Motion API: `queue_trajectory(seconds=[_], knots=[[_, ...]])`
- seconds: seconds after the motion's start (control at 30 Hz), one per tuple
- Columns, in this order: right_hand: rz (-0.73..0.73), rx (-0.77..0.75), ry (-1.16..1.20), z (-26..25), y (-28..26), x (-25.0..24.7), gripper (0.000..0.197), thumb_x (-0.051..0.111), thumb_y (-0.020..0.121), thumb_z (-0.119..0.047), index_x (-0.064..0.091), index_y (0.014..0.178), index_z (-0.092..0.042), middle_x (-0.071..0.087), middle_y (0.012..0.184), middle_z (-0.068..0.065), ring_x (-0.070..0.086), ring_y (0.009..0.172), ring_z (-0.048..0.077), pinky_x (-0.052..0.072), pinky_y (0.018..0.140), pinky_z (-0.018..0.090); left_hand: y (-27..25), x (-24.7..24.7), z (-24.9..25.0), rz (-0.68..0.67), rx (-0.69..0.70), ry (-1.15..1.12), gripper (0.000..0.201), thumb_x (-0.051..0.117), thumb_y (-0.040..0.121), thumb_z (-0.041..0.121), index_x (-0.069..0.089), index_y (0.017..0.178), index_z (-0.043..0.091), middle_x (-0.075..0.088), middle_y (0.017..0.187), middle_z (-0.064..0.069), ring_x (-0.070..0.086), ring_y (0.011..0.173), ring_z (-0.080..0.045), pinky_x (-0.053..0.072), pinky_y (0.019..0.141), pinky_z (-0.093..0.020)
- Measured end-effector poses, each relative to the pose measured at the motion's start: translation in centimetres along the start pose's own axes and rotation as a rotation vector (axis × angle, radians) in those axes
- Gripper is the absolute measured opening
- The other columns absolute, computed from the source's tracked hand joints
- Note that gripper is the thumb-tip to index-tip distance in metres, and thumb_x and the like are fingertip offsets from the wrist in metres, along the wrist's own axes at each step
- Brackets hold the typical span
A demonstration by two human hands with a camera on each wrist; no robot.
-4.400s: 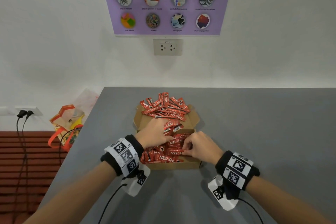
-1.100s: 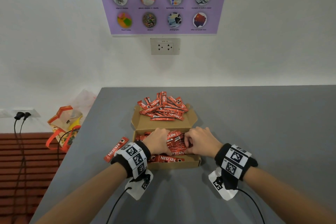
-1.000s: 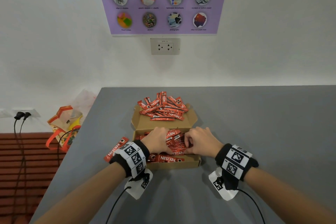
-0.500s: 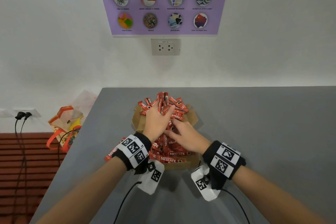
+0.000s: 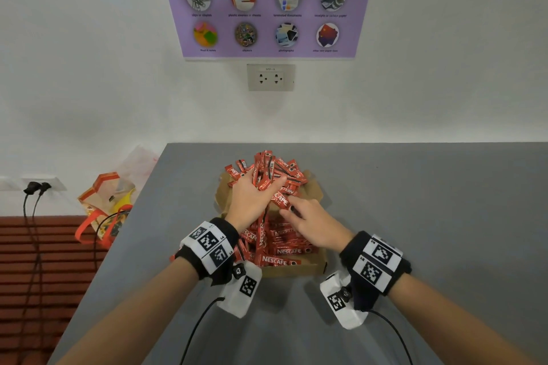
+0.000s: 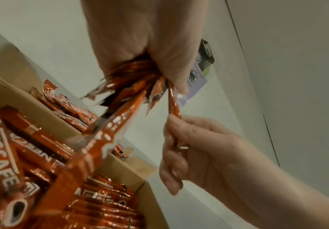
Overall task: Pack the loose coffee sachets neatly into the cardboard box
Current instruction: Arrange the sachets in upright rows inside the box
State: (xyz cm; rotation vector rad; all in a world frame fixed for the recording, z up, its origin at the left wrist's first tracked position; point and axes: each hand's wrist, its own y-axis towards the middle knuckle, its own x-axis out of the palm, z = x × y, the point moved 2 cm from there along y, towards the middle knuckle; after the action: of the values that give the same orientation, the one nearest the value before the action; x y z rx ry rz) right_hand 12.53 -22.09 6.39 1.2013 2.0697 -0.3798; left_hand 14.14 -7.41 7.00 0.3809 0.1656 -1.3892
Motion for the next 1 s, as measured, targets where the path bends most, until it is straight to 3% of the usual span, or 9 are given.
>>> queue_trajectory(seconds=[0.17,0.27,0.37,0.43,0.53,0.7,0.8,0.93,1.0], knots=[[0.061,0.1,0.055,1.8,-0.7,-0.9,0.007,0.044,0.098,-0.017,0.051,0.101,-0.019,0.053,0.067,-0.013,0.054,0.052,-0.002,0.041,0.054,0.012,0.5,-1.3,-0.1,0.006,-0.037,-0.035,0.024,0.07,0.081,0.034,0.065,0.097,0.017,0.072,0.089,0.004,0.068,0.086,-0.011,0.055,0.083,-0.033],[0.034,0.097,0.045,1.9,-1.0,-1.4,0.011,0.046,0.098,-0.017,0.05,0.107,-0.022,0.053,0.067,-0.015,0.056,0.054,-0.005,0.041,0.054,0.01,0.5,-1.6,0.1,-0.024,-0.038,-0.037,0.026,0.07,0.081,0.033,0.065,0.099,0.015,0.071,0.089,0.006,0.067,0.084,-0.007,0.053,0.081,-0.027],[-0.006,0.092,-0.008,2.0,-0.9,-1.5,0.016,0.049,0.097,-0.02,0.056,0.112,-0.019,0.053,0.071,-0.019,0.054,0.06,-0.006,0.04,0.058,0.009,0.0,-1.1,0.4,-0.174,-0.038,-0.01,0.031,0.073,0.076,0.035,0.064,0.1,0.018,0.069,0.089,0.009,0.066,0.083,-0.005,0.051,0.082,-0.025],[-0.013,0.084,-0.027,1.8,-0.9,-1.6,0.018,0.052,0.096,-0.022,0.059,0.112,-0.019,0.054,0.071,-0.021,0.055,0.06,-0.009,0.04,0.058,0.008,-0.4,-0.8,0.7,-0.227,-0.025,0.021,0.025,0.074,0.076,0.032,0.062,0.095,0.024,0.068,0.09,0.01,0.065,0.084,-0.006,0.051,0.084,-0.027],[-0.007,0.077,-0.026,1.4,-1.1,-1.8,0.021,0.056,0.093,-0.03,0.06,0.11,-0.019,0.057,0.075,-0.019,0.056,0.061,-0.011,0.042,0.057,0.008,-0.5,-0.8,1.1,-0.185,-0.008,0.027,0.023,0.074,0.077,0.026,0.056,0.091,0.027,0.064,0.09,0.012,0.064,0.089,-0.009,0.049,0.086,-0.027],[0.066,0.065,-0.063,1.2,-1.4,-2.1,0.018,0.054,0.094,-0.02,0.062,0.109,-0.014,0.049,0.079,-0.023,0.051,0.064,-0.008,0.038,0.059,0.004,-1.0,-1.2,0.6,-0.194,-0.002,0.017,0.018,0.072,0.079,0.021,0.057,0.087,0.028,0.065,0.085,0.012,0.065,0.081,-0.004,0.052,0.082,-0.026],[0.074,0.081,-0.1,1.6,-1.3,-2.4,0.018,0.059,0.091,-0.019,0.067,0.105,-0.012,0.052,0.085,-0.015,0.045,0.066,-0.006,0.036,0.06,0.006,-1.1,-1.5,0.5,-0.306,-0.03,0.067,0.02,0.074,0.078,0.023,0.056,0.088,0.026,0.068,0.087,0.006,0.067,0.08,-0.013,0.053,0.076,-0.024],[0.04,0.1,-0.147,2.4,-1.2,-2.4,0.018,0.065,0.086,-0.021,0.071,0.102,-0.014,0.049,0.078,-0.021,0.043,0.068,-0.004,0.033,0.059,0.008,-1.0,-1.8,0.3,-0.42,-0.068,0.24,0.026,0.077,0.075,0.025,0.058,0.093,0.019,0.065,0.091,0.007,0.063,0.081,-0.008,0.05,0.077,-0.023],[0.005,0.113,-0.155,2.6,-1.2,-2.2,0.018,0.068,0.084,-0.023,0.073,0.1,-0.015,0.056,0.079,-0.017,0.045,0.067,-0.002,0.034,0.059,0.008,-1.0,-1.8,0.1,-0.474,-0.083,0.255,0.02,0.077,0.075,0.021,0.063,0.089,0.015,0.068,0.087,0.006,0.065,0.076,-0.007,0.051,0.075,-0.021]])
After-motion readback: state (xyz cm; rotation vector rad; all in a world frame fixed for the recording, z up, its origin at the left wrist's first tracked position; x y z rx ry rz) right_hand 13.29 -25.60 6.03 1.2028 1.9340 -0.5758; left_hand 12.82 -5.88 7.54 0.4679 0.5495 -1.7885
